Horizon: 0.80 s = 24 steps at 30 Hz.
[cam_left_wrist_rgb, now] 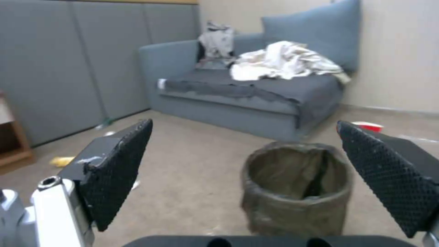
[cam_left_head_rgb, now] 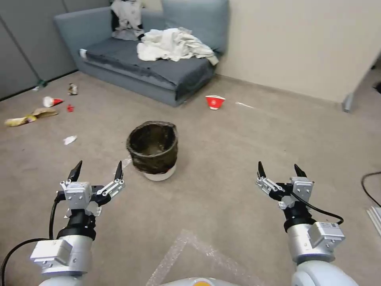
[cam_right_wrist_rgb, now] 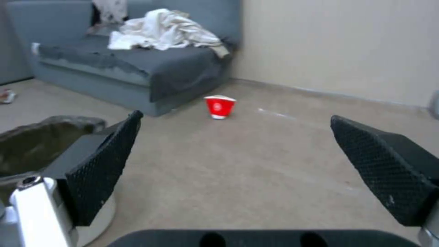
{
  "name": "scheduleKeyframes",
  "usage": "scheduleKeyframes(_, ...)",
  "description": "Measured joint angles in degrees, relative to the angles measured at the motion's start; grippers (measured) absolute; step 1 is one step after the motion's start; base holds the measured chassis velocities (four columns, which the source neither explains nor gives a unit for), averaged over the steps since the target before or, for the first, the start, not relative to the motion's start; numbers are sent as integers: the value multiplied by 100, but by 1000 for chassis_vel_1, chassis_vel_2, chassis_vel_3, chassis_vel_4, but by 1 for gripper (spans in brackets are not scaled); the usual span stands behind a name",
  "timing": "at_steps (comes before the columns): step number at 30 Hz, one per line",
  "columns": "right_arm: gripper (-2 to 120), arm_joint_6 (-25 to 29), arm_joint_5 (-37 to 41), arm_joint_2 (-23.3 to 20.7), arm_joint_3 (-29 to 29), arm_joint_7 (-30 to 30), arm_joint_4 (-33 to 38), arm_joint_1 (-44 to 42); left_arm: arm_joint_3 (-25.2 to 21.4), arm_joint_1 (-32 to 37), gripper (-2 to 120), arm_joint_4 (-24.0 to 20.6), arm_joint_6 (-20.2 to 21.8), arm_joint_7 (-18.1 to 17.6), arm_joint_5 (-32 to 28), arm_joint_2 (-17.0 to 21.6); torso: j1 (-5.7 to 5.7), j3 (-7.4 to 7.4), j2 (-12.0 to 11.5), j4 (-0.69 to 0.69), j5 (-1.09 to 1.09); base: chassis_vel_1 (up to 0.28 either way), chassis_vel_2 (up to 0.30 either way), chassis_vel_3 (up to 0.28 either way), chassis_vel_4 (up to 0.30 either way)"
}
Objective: Pick up the trash can from the floor.
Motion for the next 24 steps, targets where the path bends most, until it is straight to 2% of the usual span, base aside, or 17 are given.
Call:
scheduleKeyframes(9,100,-28,55,1,-6,-20,-11,8,3,-23,100,4,-209,0,19,-6,0,0,0,2,0,93,102,90,98)
scheduleKeyframes(11,100,-30,82,0,-6,-24,-19,12,0,-29,100,5,-209,0,14,-3,0,0,0,-2,0,0,0,0,0)
scheduleKeyframes(19,100,-30,93,2,-11,-35,-68,25,-16,-38,100,7,-202,3,3,11,0,-1,0,0,0,-21,18,23,-24)
scheduleKeyframes(24,100,-28,93,9,-24,-39,-94,27,-18,-41,100,8,-190,7,-5,19,0,0,0,0,-1,-106,120,102,-107)
